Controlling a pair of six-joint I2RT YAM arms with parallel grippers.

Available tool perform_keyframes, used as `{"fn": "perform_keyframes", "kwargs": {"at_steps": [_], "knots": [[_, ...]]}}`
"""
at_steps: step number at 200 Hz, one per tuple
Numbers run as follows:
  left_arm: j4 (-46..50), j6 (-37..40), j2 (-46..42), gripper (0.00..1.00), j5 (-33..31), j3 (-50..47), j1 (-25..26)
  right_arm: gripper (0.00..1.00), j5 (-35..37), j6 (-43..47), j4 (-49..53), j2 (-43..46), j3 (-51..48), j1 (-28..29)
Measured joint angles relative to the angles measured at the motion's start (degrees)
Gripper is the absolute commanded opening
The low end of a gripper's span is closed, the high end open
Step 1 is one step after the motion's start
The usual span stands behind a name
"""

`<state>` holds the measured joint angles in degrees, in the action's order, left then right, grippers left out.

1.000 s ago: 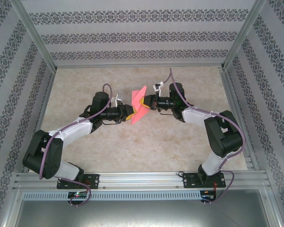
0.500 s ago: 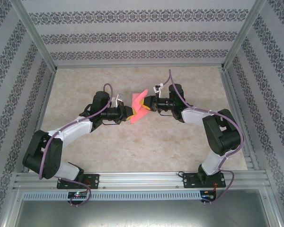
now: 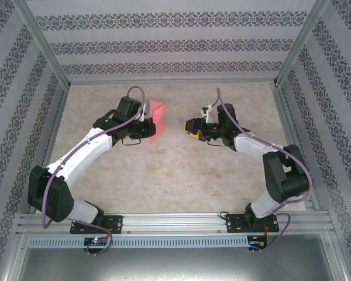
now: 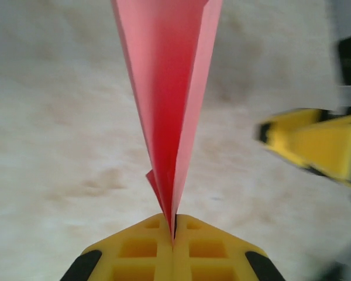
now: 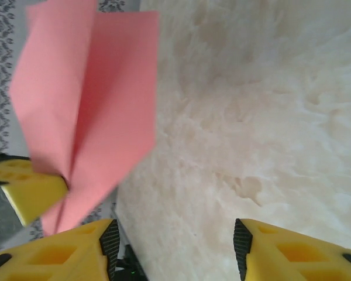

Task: Fold a paper plane with a square sheet of paper (pick it up from the middle)
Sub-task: Turn over the paper at the center of the table.

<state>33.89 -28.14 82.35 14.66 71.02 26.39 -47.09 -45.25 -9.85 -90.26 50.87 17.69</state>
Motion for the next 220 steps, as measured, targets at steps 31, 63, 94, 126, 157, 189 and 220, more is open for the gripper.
{"fn": "perform_keyframes", "kwargs": {"at_steps": [31,63,94,126,157,189,220], "knots": [[11.0,9.5,5.0,0.0,-21.5,7.5,7.6,0.62,3.6,6.8,10.1,4.7,2.9,-1.5],[15.8,15.2,12.7,0.01,-36.6,7.3,14.8,0.63,5.4,10.6,16.2,8.0,3.5,-4.1],[15.8,18.8,18.0,0.03,-45.0,5.5,21.1,0.63,5.7,12.3,20.4,9.6,3.5,-7.0],[14.8,20.6,22.7,0.05,-49.9,4.3,26.0,0.63,5.7,12.9,22.3,11.0,3.4,-9.4],[12.9,21.2,28.0,0.11,-51.1,4.1,30.4,0.63,5.7,13.6,23.1,11.7,3.4,-11.1],[10.8,21.3,31.4,0.23,-47.5,3.4,33.3,0.63,5.0,13.7,23.3,11.7,3.3,-11.3],[8.9,21.0,31.8,0.35,-42.5,2.9,34.3,0.62,3.5,13.0,22.6,11.7,2.6,-11.2]]}}
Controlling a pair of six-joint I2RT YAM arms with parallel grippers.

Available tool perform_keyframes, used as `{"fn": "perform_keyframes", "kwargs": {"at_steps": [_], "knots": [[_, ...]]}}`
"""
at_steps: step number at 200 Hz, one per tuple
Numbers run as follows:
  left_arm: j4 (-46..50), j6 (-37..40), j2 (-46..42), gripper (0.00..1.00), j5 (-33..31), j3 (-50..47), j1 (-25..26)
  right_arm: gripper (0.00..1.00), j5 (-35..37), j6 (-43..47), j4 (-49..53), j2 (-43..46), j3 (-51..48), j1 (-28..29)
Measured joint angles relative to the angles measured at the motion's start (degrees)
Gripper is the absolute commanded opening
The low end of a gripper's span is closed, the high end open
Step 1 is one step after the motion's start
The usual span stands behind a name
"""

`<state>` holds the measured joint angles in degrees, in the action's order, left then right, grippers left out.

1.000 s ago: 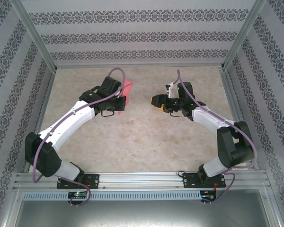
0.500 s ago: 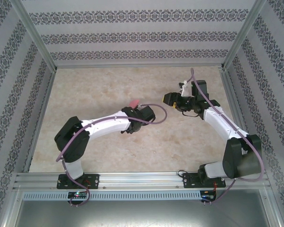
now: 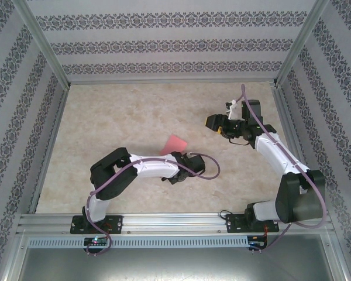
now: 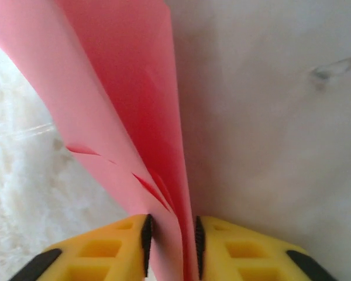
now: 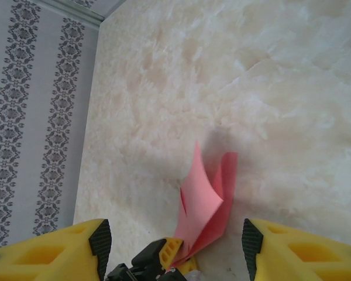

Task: Fold a paper plane with a square sheet of paper (pick it up from the middle)
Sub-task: Turn over the paper at the center of the table, then fold the wing for the fifth time at the center of the table.

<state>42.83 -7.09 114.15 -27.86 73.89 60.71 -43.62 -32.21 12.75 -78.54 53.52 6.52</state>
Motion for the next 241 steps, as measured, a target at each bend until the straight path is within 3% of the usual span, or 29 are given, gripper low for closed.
{"fn": "perform_keyframes", "kwargs": {"at_steps": [70,86,136,171,213,241], "knots": [[-0.9,-0.3,-1.5,0.54,3.3,-0.5,-0.9,0.57,-1.2,-1.5,-1.9,-0.6,-2.0,3.2],[-2.3,-0.6,-3.5,0.6,8.6,-1.4,-0.9,0.55,-1.4,-1.9,-1.9,-0.6,-2.6,3.7],[-6.1,-2.4,-15.8,0.63,28.4,-5.8,-4.1,0.46,-1.4,-2.7,-1.9,-0.6,-4.6,5.3],[-6.8,-4.6,-25.1,0.63,37.6,-8.9,-10.9,0.36,-1.2,-4.5,-2.9,-0.6,-5.0,9.4],[-10.8,-10.0,-36.2,0.62,44.6,-18.4,-25.9,0.24,1.3,-8.4,-6.7,-1.0,-5.4,18.9],[-15.9,-14.1,-38.7,0.62,48.9,-23.0,-34.3,0.21,3.9,-10.4,-9.6,-5.0,-5.4,25.4]]}}
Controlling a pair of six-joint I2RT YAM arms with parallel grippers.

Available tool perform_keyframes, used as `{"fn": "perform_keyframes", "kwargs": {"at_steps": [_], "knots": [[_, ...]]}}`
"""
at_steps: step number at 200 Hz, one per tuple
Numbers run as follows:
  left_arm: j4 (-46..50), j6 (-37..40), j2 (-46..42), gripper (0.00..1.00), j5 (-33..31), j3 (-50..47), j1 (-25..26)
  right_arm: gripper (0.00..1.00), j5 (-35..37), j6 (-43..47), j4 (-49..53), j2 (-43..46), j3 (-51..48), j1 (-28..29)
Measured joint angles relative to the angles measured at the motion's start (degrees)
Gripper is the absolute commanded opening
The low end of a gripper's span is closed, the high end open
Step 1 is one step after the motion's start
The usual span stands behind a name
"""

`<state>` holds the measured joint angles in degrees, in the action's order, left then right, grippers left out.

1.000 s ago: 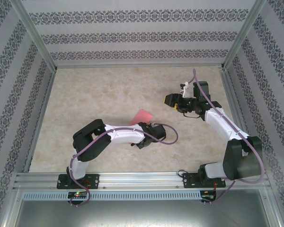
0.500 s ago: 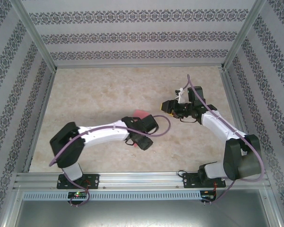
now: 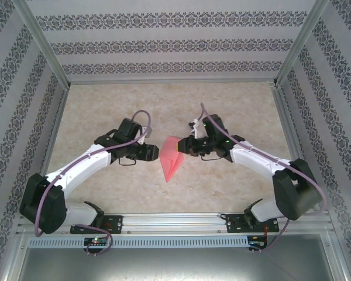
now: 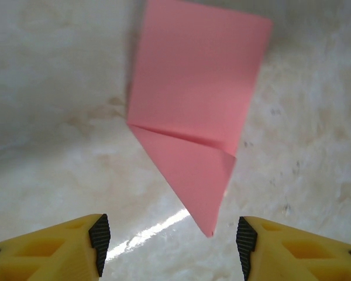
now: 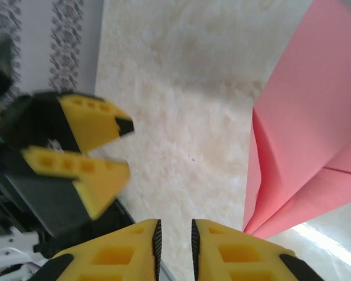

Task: Fold a paper plane with a square sheet of paper (pick it up from the middle)
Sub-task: Fold the wing for the fifth time at the center of the table.

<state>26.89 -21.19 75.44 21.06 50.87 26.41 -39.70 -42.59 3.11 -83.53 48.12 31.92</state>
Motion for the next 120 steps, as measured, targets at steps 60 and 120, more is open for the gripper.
{"fn": "perform_keyframes", "kwargs": {"at_steps": [60,120], "knots": [[-9.1,-6.6,3.2,0.61,6.9,-4.7,-7.1,0.12,4.5,-1.5,-1.2,-12.3,3.2,8.3],[-11.1,-7.4,7.7,0.61,9.9,-4.6,-7.1,0.11,9.7,3.0,3.5,-16.2,5.6,8.7]]}}
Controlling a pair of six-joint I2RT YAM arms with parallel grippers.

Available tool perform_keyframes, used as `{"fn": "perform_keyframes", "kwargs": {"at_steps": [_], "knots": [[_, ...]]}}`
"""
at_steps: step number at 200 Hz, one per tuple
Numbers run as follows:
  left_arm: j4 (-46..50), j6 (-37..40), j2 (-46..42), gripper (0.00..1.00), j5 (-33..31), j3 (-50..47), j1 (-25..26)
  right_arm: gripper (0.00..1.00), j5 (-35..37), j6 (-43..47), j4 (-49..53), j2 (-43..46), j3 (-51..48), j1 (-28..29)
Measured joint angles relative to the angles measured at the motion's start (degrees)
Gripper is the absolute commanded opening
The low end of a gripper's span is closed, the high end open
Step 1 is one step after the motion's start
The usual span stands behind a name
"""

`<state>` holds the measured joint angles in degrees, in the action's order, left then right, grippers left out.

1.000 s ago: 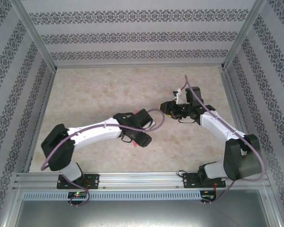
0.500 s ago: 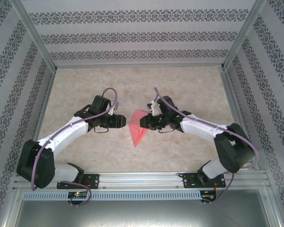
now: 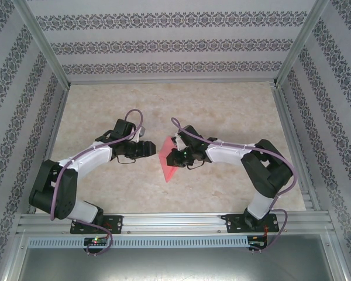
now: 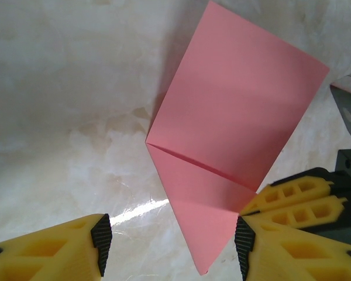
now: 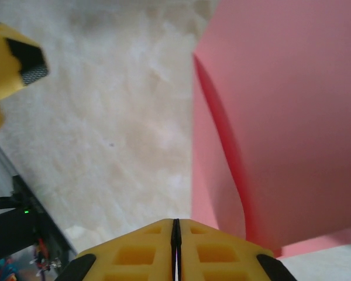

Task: Fold a paper plane with a square sheet of paper (pick it up from the middle)
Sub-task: Fold the wing for the fifth time at the center of the table.

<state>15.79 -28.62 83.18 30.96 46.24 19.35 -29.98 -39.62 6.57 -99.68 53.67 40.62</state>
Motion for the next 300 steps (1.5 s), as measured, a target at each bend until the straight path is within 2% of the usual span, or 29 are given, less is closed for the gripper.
{"fn": "perform_keyframes", "kwargs": {"at_steps": [66,126,202,253,300], "knots": [[0.1,0.0,0.6,0.6,0.8,0.7,0.0,0.1,2.4,3.0,2.7,-3.0,0.0,-0.4],[-0.5,-1.9,2.4,0.56,1.9,0.7,0.2,0.08,1.6,4.1,0.4,-3.3,-2.1,-2.2],[-10.8,-11.4,8.1,0.5,1.3,-1.9,5.8,0.05,-2.5,4.1,-6.3,-3.0,-6.0,-4.1],[-19.3,-17.4,14.1,0.45,0.4,-2.3,7.6,0.03,-4.2,4.0,-10.4,-2.7,-8.2,-4.8],[-20.7,-20.6,14.7,0.41,0.4,-2.2,7.6,0.02,-5.6,4.0,-13.7,-2.7,-10.0,-5.5]]}}
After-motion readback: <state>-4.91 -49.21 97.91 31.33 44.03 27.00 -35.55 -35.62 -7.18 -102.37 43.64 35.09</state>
